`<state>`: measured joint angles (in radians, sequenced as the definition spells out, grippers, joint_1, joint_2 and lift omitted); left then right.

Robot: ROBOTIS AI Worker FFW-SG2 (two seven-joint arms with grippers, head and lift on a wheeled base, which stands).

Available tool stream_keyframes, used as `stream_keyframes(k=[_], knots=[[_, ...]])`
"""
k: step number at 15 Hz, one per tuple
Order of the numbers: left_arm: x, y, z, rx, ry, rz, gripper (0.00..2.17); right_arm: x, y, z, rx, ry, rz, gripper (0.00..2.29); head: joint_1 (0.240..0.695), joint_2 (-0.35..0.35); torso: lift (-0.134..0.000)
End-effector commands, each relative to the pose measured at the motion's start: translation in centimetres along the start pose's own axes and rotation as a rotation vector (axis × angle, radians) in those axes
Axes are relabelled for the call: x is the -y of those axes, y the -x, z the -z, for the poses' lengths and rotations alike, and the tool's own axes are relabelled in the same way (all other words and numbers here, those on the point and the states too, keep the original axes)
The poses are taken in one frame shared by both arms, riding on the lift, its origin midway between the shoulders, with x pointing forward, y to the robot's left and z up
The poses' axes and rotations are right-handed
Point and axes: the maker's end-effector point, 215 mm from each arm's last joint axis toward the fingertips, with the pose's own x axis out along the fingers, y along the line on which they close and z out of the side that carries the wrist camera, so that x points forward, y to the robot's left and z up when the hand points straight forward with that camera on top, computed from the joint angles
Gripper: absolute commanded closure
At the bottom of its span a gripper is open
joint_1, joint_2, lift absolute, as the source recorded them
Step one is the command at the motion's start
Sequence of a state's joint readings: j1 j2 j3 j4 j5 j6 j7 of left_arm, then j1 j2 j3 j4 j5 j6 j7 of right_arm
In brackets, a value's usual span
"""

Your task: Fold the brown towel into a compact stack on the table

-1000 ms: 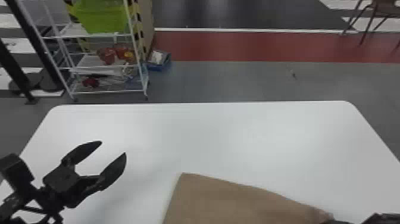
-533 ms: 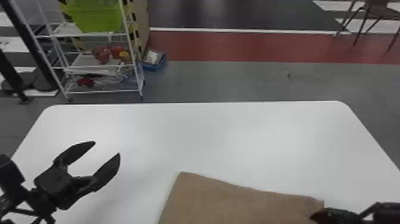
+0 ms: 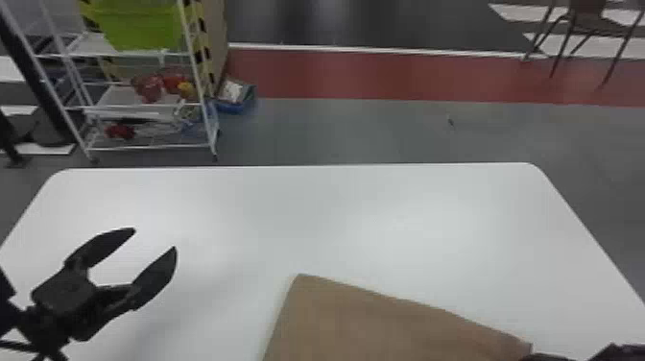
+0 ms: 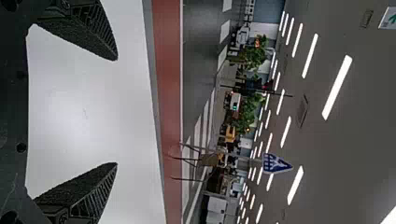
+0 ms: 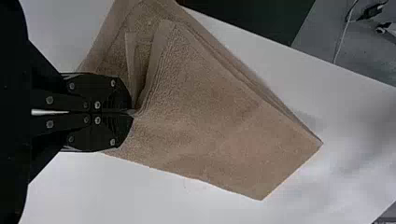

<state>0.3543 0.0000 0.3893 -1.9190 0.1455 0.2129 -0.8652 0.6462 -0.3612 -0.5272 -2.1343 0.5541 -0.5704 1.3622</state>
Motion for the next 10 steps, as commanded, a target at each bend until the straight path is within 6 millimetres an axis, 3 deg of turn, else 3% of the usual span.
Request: stream_keyframes(k=[1, 5, 7, 10], knots=[[0.0, 0.0, 0.1, 0.000, 0.004, -0.001, 0.08, -1.3, -1.7, -0.7, 0.025, 0.002, -0.043, 1.71, 0.695, -0.066, -0.119], [0.0, 0.0, -0.2, -0.001, 0.004, 0.001, 0.08, 1.8, -1.2, -1.6, 0.041, 0.041, 0.014, 1.71, 0.695, -0.042, -0.119], [-0.5, 0.4, -0.2, -0.003, 0.004, -0.011, 0.08, 4.1, 2.9, -2.6, 0.061, -0.015, 0.108, 1.71, 0.695, -0.032, -0.119], [-0.9, 0.9, -0.3, 0.002, 0.006, -0.018, 0.08, 4.5, 7.3, -1.5, 0.016, -0.095, 0.156, 1.71, 0.695, -0.023, -0.119]])
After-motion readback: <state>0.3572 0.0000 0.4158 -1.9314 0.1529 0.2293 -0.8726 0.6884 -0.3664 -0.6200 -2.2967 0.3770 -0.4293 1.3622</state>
